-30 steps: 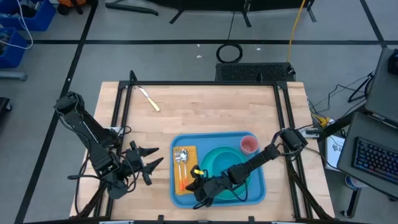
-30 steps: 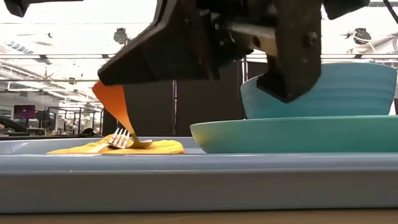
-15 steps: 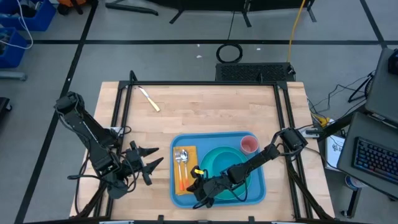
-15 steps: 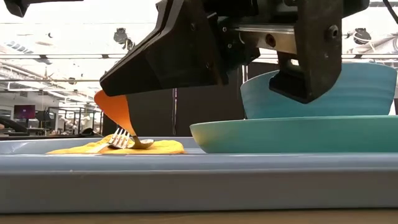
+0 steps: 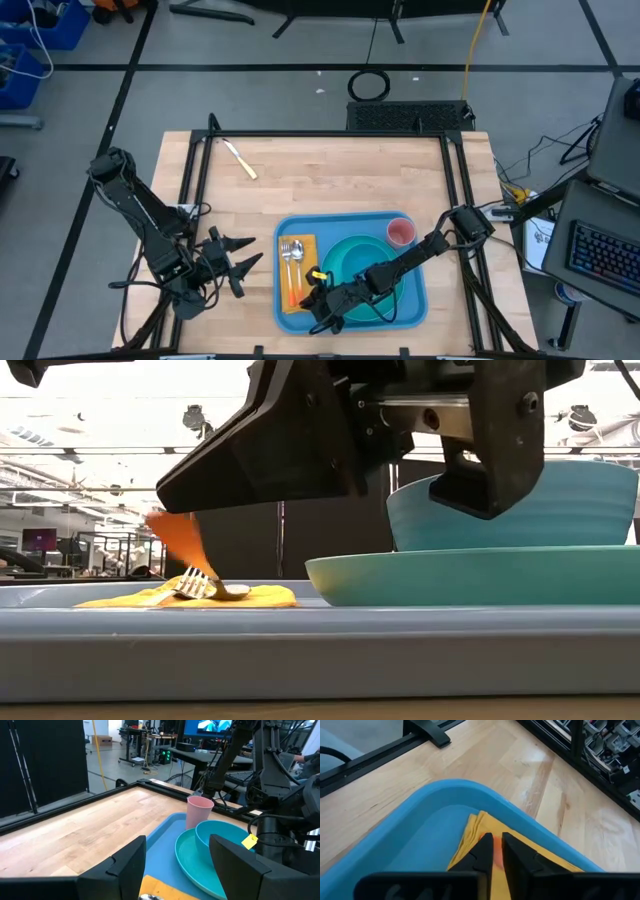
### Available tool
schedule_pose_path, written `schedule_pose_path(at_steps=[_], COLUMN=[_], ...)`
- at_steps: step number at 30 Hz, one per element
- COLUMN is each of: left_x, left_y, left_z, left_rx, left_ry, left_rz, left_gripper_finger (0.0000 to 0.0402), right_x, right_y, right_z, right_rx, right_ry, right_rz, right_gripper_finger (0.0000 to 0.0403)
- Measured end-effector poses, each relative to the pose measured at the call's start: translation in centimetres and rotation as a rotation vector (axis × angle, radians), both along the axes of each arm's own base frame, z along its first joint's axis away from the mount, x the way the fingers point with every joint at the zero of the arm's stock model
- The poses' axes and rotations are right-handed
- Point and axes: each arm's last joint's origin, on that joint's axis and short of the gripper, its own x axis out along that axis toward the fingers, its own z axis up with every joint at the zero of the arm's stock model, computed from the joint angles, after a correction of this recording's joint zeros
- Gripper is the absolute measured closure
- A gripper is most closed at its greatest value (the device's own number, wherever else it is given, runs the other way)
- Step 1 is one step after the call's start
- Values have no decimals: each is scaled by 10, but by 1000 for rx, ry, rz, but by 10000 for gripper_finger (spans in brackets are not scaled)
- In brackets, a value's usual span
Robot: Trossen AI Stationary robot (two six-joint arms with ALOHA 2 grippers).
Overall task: Set up tray
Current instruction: Put the orange spoon on the yellow napkin to the right of the orange fork, then adjust the blue bowl on the blue plate
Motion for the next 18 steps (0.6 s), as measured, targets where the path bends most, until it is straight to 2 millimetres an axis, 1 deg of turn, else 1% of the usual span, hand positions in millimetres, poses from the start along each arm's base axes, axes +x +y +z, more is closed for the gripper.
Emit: schedule_pose_path(at_steps=[8,12,14,18], left_x=[0,0,0,0], left_y=[0,0,0,-1], left_z=[0,0,0,-1], left_rx=[0,-7,-8,-8], left_ry=[0,10,10,15], left_rz=[0,-13,-14,-19], left_gripper_finger=[179,179,179,179], right_x=[3,4,4,3], right_y=[-2,-3,-4,-8], right_z=[2,3,9,31], right_rx=[63,52,28,32], right_ry=[-13,-23,-60,-126], right_rz=[-8,-8,-29,-95], right_gripper_finger=[323,308,306,311])
